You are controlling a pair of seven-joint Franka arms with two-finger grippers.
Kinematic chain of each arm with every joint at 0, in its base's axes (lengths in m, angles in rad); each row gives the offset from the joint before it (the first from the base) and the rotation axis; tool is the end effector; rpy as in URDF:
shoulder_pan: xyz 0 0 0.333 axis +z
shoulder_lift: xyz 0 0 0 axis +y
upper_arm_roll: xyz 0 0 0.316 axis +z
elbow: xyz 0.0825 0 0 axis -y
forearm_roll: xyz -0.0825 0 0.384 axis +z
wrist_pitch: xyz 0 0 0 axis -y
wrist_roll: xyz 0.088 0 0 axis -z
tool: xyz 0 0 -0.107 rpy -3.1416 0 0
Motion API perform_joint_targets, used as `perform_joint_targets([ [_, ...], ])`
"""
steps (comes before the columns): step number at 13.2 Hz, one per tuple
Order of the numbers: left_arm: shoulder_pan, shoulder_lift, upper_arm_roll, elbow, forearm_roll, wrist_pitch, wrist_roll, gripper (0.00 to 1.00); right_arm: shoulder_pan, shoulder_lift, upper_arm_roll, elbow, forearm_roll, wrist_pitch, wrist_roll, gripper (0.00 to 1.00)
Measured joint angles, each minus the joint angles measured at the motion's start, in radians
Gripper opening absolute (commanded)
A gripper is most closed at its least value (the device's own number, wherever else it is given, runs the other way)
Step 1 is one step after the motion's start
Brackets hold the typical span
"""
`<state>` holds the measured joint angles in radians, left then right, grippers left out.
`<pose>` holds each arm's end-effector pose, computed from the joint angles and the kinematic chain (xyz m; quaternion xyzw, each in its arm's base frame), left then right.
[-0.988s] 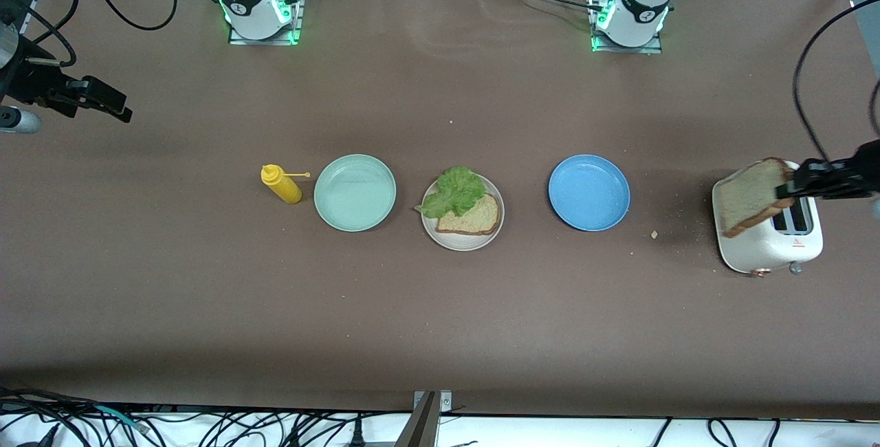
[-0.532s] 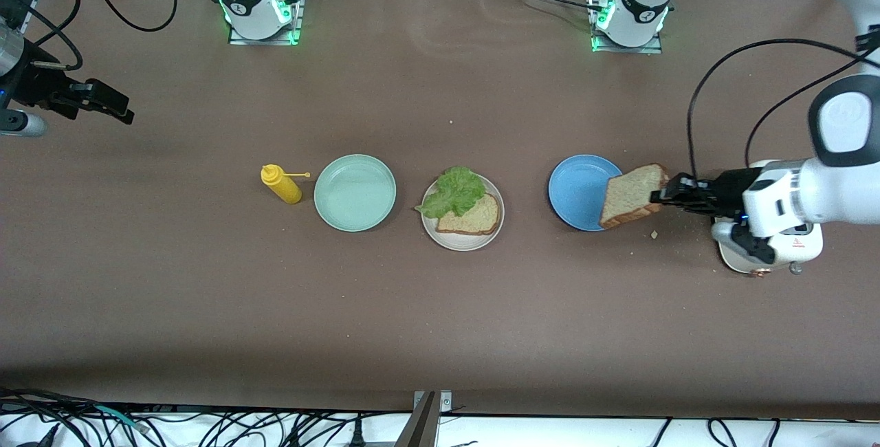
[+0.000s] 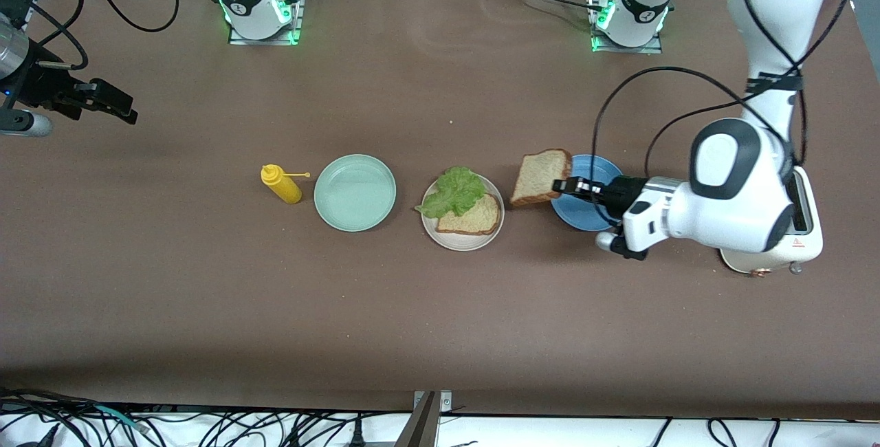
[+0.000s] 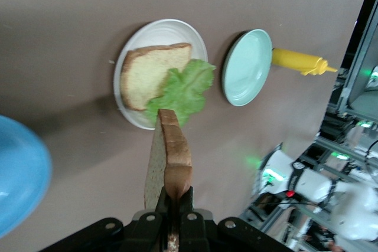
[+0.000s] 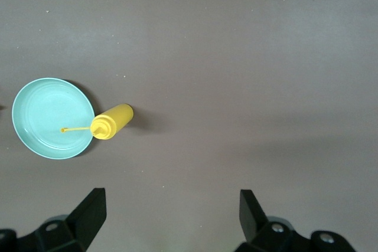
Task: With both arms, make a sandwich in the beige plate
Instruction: 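Lay the toast on the lettuce with the left gripper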
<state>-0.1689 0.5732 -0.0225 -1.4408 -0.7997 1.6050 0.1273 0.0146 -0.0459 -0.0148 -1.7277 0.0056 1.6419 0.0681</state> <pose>0.6489 -0.1989 0.3599 0.9027 -0.0514 -0.1991 0.3779 0.5424 0.0003 0.5815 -0.9992 0.0344 0.0200 0.0024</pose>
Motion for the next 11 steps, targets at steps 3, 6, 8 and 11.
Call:
perform_joint_targets([
  [3, -0.032, 0.049, 0.001, 0.0, -0.166, 0.01, -0.057, 0.0, 0.001, -0.001, 0.008, 0.014, 0.0, -0.001, 0.0, 1.0],
  [6, -0.094, 0.095, 0.0, 0.0, -0.209, 0.092, -0.061, 0.0, 0.0, -0.002, 0.007, 0.026, -0.001, -0.008, 0.0, 1.0],
  [8, -0.144, 0.124, -0.001, 0.0, -0.227, 0.175, -0.064, 0.0, 0.0, -0.002, 0.006, 0.027, -0.001, -0.018, 0.0, 1.0],
  [11, -0.18, 0.167, -0.001, 0.0, -0.243, 0.252, -0.064, 0.0, 0.0, -0.002, 0.001, 0.028, -0.002, -0.02, 0.001, 1.0],
])
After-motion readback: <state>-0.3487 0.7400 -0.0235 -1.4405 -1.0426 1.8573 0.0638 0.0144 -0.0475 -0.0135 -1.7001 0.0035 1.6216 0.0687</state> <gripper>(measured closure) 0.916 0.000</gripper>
